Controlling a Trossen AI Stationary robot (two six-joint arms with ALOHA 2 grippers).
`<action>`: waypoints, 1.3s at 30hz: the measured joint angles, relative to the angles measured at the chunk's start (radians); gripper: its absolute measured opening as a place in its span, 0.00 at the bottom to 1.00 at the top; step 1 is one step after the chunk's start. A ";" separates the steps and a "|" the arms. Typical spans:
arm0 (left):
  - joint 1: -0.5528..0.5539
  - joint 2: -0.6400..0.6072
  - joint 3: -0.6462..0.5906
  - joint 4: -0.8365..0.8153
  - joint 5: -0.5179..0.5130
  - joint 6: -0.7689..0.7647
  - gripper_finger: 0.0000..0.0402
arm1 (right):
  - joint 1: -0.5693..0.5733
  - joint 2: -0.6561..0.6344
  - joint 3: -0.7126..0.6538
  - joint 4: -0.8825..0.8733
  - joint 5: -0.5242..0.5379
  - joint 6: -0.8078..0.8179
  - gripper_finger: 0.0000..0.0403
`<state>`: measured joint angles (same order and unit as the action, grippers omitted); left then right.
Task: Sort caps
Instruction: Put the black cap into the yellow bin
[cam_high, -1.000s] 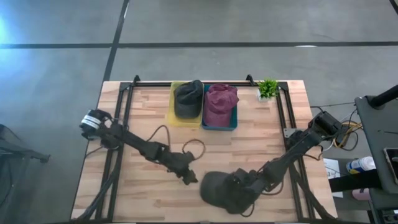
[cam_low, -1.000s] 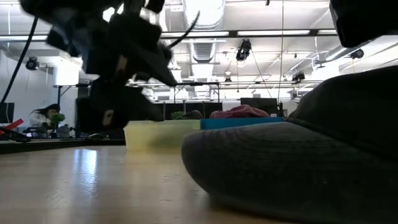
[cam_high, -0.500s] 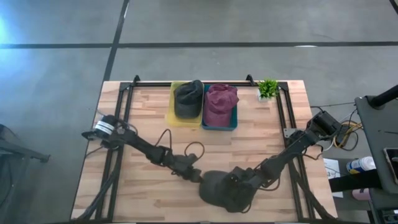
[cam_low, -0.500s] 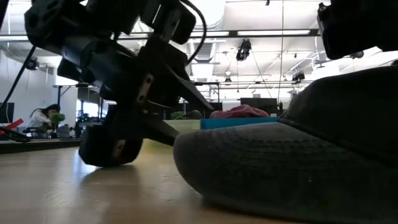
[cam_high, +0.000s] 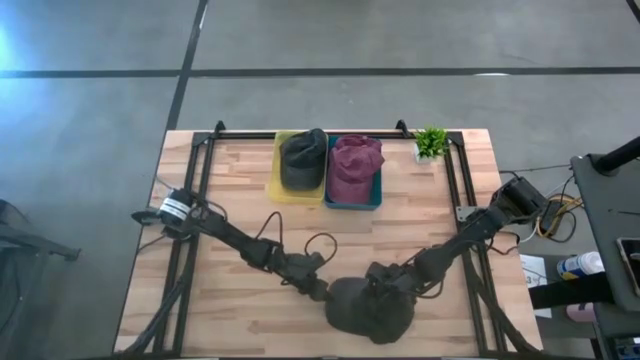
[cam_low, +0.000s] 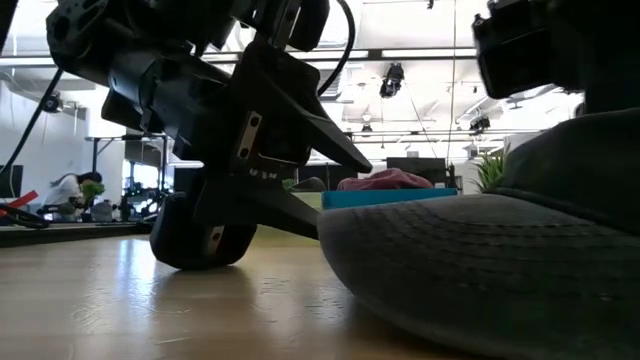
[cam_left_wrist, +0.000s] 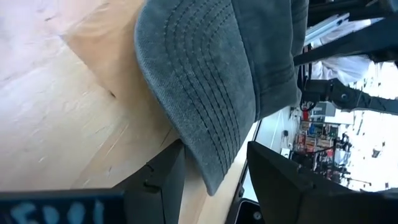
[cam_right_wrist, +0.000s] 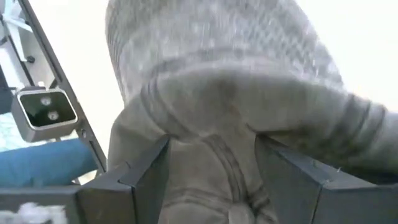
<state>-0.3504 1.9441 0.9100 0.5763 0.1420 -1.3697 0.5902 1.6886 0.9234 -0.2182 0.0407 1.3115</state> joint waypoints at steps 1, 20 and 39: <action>0.000 0.005 0.001 0.003 -0.001 0.005 0.41 | -0.006 0.000 0.000 0.003 -0.004 -0.005 0.56; -0.022 0.072 0.072 -0.088 -0.096 0.052 0.41 | -0.026 0.063 0.002 0.081 -0.169 -0.041 0.56; -0.012 0.063 0.117 0.121 -0.134 0.388 0.07 | -0.053 0.098 0.083 0.114 -0.178 -0.214 0.56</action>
<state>-0.3624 2.0068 1.0267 0.6971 0.0081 -0.9819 0.5373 1.7868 1.0064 -0.1045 -0.1373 1.0977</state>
